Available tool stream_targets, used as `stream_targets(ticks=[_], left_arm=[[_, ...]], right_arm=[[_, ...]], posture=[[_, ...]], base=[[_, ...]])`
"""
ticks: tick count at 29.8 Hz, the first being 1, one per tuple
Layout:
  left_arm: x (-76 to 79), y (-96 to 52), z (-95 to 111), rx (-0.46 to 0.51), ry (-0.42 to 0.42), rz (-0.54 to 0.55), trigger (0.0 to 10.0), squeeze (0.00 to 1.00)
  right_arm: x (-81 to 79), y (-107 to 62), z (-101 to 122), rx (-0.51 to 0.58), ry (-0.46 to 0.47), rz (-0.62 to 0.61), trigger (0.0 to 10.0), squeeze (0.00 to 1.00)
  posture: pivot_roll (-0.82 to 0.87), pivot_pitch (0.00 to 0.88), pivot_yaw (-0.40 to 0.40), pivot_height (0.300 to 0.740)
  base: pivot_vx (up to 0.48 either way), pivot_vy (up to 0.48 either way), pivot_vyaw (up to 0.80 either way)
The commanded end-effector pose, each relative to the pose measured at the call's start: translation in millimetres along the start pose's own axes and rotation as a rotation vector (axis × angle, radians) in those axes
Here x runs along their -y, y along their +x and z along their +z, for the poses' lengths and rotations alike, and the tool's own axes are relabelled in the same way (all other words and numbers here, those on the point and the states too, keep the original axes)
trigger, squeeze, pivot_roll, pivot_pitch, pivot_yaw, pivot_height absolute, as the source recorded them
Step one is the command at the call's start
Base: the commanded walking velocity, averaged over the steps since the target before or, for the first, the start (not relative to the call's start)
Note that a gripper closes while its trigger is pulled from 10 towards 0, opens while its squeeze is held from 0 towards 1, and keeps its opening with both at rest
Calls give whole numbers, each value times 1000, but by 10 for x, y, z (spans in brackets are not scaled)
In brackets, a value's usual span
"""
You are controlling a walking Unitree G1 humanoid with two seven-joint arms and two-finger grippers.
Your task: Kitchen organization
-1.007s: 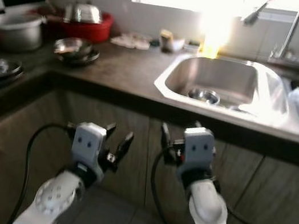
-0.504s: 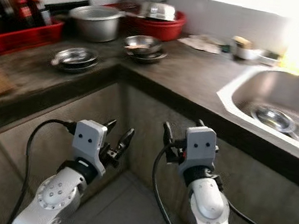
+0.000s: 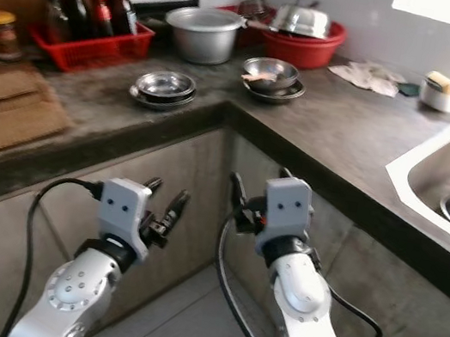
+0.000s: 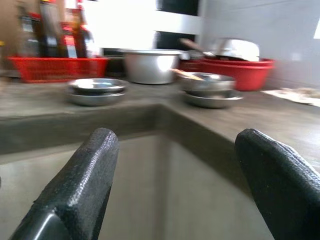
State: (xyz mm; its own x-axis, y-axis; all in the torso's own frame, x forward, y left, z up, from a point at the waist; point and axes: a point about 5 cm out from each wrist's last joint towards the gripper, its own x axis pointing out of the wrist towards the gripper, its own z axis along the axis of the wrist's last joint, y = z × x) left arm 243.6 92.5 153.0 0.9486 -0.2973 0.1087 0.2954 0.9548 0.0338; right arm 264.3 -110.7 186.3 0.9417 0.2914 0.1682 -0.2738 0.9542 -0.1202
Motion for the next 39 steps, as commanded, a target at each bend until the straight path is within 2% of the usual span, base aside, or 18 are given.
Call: stream_targets(ticks=[1,9,20,27,32,39], left_arm=[[44,17,16,4,-6,-14,10000,0],[48,21,17,4,-9,-12,10000,0],[49,27,20,4,-14,-9,10000,0],[42,33,18,4,-12,-10,10000,0],[45,40,19,5,-12,-10,10000,0],[43,43,22,6,-9,-10,10000,0]], right_arm=[[75,-17,-12,-4,-7,-26,10000,0],[58,-15,-19,-1,-14,-18,10000,0],[52,56,37,29,-38,-5,10000,0],[123,98,60,35,-22,-33,10000,0],[126,102,76,47,-43,-19,10000,0],[108,113,82,51,-59,-9,10000,0]], posture=[[72,14,19,740],[75,15,20,740],[77,13,17,740],[74,13,20,740],[74,13,21,740],[77,15,19,740]], base=[[292,0,0],[298,0,0],[301,0,800],[298,0,0],[298,0,0],[300,0,800]])
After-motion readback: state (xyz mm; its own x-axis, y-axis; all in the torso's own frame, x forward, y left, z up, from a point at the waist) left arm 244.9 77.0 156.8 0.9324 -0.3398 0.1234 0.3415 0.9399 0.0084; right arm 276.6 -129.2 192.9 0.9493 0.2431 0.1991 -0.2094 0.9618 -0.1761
